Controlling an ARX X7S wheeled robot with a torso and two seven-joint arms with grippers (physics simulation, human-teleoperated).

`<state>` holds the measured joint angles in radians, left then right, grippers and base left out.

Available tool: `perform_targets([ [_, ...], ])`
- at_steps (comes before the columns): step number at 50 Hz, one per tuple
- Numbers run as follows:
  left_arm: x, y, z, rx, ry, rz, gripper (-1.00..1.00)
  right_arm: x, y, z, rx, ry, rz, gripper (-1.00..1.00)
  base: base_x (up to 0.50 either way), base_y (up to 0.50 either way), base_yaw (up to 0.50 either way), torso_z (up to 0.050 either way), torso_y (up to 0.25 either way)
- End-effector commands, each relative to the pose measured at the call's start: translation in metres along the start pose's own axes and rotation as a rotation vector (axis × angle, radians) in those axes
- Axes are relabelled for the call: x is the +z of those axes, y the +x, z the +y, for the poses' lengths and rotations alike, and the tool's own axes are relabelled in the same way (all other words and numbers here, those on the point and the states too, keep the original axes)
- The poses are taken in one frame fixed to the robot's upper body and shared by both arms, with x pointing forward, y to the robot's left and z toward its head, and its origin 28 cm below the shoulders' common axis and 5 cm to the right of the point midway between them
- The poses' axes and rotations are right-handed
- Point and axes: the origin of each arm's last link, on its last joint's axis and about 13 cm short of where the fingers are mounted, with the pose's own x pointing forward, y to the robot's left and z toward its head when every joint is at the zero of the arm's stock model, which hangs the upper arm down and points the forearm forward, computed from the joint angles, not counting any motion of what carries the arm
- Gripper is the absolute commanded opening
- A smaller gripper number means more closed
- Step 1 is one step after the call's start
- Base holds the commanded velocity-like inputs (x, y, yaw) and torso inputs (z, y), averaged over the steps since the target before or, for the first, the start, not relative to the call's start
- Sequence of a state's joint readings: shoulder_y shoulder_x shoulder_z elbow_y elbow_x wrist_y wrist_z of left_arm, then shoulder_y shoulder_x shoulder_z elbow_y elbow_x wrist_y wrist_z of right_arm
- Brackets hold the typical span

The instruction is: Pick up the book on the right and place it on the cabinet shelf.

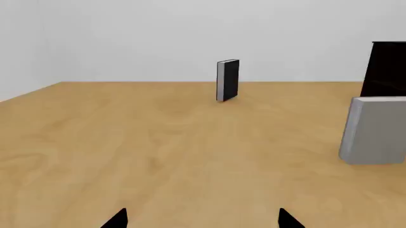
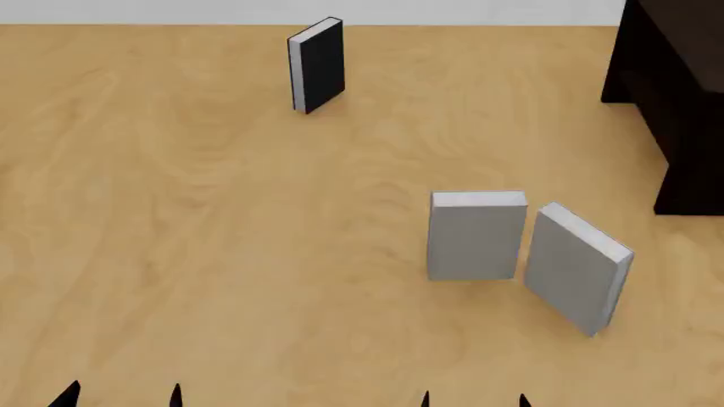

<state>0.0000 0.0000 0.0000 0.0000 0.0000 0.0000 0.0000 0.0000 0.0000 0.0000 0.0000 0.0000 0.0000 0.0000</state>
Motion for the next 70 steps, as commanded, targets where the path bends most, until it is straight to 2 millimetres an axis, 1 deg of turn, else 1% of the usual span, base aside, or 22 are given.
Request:
perform_targets([
  [1,0.000,0.000,0.000,0.000,0.000,0.000,1.00,0.000,0.000,-0.002,0.000,0.000,0.000,1.00,0.00,0.00,0.00,0.000,0.000],
  [3,0.000,0.000,0.000,-0.010,0.003,-0.019,1.00,0.000,0.001,0.001,0.002,-0.009,-0.004,1.00,0.00,0.00,0.00,0.000,0.000],
  [8,0.003,0.005,0.000,-0.002,0.009,-0.008,1.00,-0.003,0.005,-0.002,-0.013,-0.015,0.002,1.00,0.00,0.00,0.00,0.047,0.000],
  [13,0.006,0.007,0.000,0.012,0.004,-0.029,1.00,0.002,0.007,-0.005,-0.024,0.004,-0.016,1.00,0.00,0.00,0.00,0.050,0.000],
  [14,0.012,0.010,0.001,0.030,-0.028,-0.038,1.00,0.010,0.010,-0.008,-0.033,0.032,-0.031,1.00,0.00,0.00,0.00,0.050,0.000],
  [15,0.017,0.011,0.001,0.033,-0.024,-0.047,1.00,0.016,0.010,-0.009,-0.032,0.027,-0.044,1.00,0.00,0.00,0.00,0.050,0.000],
  [16,0.017,0.011,0.001,0.033,-0.024,-0.047,1.00,0.018,0.011,-0.009,-0.033,0.024,-0.048,1.00,0.00,0.00,0.00,0.050,0.000],
  [17,0.031,0.015,0.000,0.026,-0.047,-0.068,1.00,0.034,0.012,-0.011,-0.032,0.014,-0.073,1.00,0.00,0.00,0.00,0.050,0.000],
  [18,0.042,0.019,-0.002,0.026,-0.035,-0.102,1.00,0.045,0.014,-0.013,-0.041,0.025,-0.093,1.00,0.00,0.00,0.00,0.050,0.000],
  [22,0.071,0.028,-0.004,0.029,-0.061,-0.149,1.00,0.078,0.017,-0.016,-0.030,0.037,-0.149,1.00,0.00,0.00,0.00,0.050,0.000],
  [23,0.072,0.028,-0.004,0.029,-0.061,-0.149,1.00,0.078,0.017,-0.016,-0.030,0.037,-0.149,1.00,0.00,0.00,0.00,0.050,0.000],
  [25,0.082,0.037,-0.002,0.041,-0.072,-0.165,1.00,0.092,0.021,-0.017,-0.011,0.011,-0.155,1.00,0.00,0.00,0.00,0.050,0.000],
  [30,0.095,0.049,-0.001,0.039,-0.068,-0.162,1.00,0.109,0.026,-0.023,0.006,0.017,-0.202,1.00,0.00,0.00,0.00,0.050,0.000],
  [33,0.097,0.051,-0.002,0.031,-0.049,-0.176,1.00,0.108,0.027,-0.024,0.015,0.027,-0.197,1.00,0.33,-0.05,0.00,0.050,0.000],
  [38,0.097,0.047,-0.005,0.016,-0.009,-0.204,1.00,0.105,0.028,-0.023,0.035,0.015,-0.171,1.00,0.50,-0.08,0.00,0.050,0.000],
  [43,0.102,0.045,-0.004,0.006,-0.019,-0.208,1.00,0.103,0.030,-0.022,0.047,0.021,-0.165,1.00,0.50,-0.08,0.00,0.050,0.000],
  [47,0.099,0.045,-0.003,0.015,-0.002,-0.210,1.00,0.106,0.027,-0.023,0.055,0.026,-0.175,1.00,0.50,-0.08,0.00,0.050,0.000],
  [50,0.099,0.041,-0.004,0.002,-0.009,-0.202,1.00,0.109,0.024,-0.024,0.061,0.044,-0.181,1.00,0.50,-0.20,0.00,0.050,0.000],
  [51,0.100,0.040,-0.004,-0.018,-0.038,-0.223,1.00,0.109,0.024,-0.025,0.064,0.046,-0.179,1.00,0.50,-0.24,0.00,0.000,0.000],
  [55,0.104,0.038,-0.002,-0.008,-0.043,-0.214,1.00,0.110,0.023,-0.024,0.070,0.046,-0.181,1.00,0.50,-0.24,0.00,0.000,0.000],
  [70,0.103,0.036,-0.005,-0.015,-0.013,-0.233,1.00,0.114,0.020,-0.023,0.092,0.036,-0.172,1.00,0.50,-0.24,0.00,0.000,0.000],
])
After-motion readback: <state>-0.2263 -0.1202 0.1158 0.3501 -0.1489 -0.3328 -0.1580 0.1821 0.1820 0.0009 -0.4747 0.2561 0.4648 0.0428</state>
